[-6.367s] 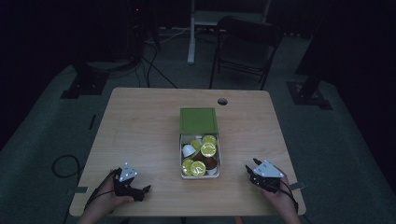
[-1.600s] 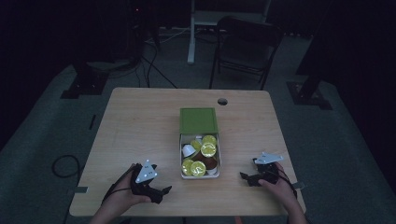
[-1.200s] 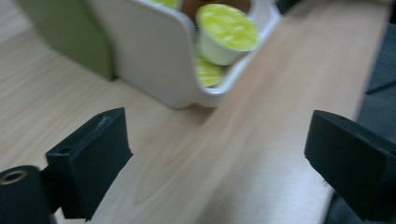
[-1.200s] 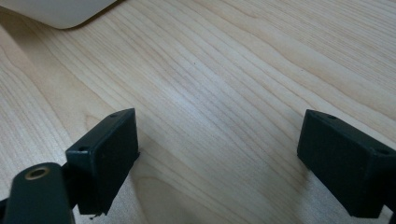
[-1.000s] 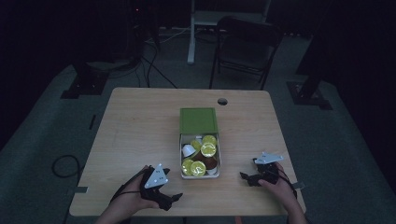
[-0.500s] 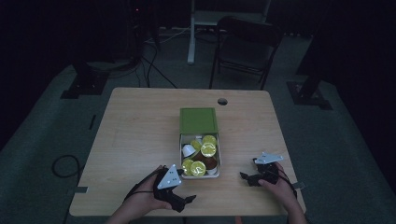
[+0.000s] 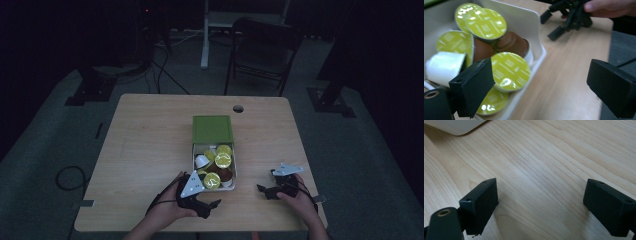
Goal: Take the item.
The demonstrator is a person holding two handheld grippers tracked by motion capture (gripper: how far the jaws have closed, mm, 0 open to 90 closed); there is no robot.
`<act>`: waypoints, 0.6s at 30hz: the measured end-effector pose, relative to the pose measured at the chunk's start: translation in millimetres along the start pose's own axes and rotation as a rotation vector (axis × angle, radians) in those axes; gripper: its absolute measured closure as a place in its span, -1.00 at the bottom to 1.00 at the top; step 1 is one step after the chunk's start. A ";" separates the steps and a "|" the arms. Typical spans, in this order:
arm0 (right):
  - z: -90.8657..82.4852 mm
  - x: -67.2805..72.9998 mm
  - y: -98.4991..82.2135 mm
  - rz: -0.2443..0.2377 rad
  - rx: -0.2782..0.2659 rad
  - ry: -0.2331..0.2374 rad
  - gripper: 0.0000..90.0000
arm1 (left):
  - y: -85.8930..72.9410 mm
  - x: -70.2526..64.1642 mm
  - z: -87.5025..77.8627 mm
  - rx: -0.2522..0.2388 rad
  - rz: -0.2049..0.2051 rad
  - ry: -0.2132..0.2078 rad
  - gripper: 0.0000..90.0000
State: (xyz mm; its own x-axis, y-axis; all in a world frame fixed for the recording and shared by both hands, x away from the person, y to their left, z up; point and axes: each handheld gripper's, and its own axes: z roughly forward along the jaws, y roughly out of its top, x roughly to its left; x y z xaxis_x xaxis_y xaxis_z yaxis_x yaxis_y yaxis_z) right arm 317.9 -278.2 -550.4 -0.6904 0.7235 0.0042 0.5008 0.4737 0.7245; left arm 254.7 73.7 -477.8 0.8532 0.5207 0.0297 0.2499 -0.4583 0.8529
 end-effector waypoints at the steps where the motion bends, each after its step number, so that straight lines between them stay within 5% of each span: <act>1: 0.0 0.0 0.0 0.000 0.000 0.000 -0.73 | 0.4 0.3 1.4 0.002 0.002 0.016 -0.84; 11: 0.0 0.0 0.0 0.000 0.000 0.000 -0.73 | 7.2 1.5 17.8 0.007 -0.020 0.076 -0.83; 13: 0.0 0.1 0.0 0.001 0.000 0.000 -0.73 | 7.7 1.5 20.1 0.014 -0.027 0.088 -0.68; 18: 0.0 0.1 0.0 0.001 0.000 0.000 -0.73 | 9.2 -0.7 24.7 0.059 0.005 0.143 -0.68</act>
State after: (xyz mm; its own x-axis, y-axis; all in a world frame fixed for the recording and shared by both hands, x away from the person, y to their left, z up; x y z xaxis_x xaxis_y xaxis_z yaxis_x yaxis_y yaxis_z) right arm 317.9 -278.2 -550.4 -0.6901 0.7237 0.0046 0.5012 0.4734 0.7244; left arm 267.7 51.3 -482.9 0.7816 0.6137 0.1115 0.2760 -0.5005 0.8205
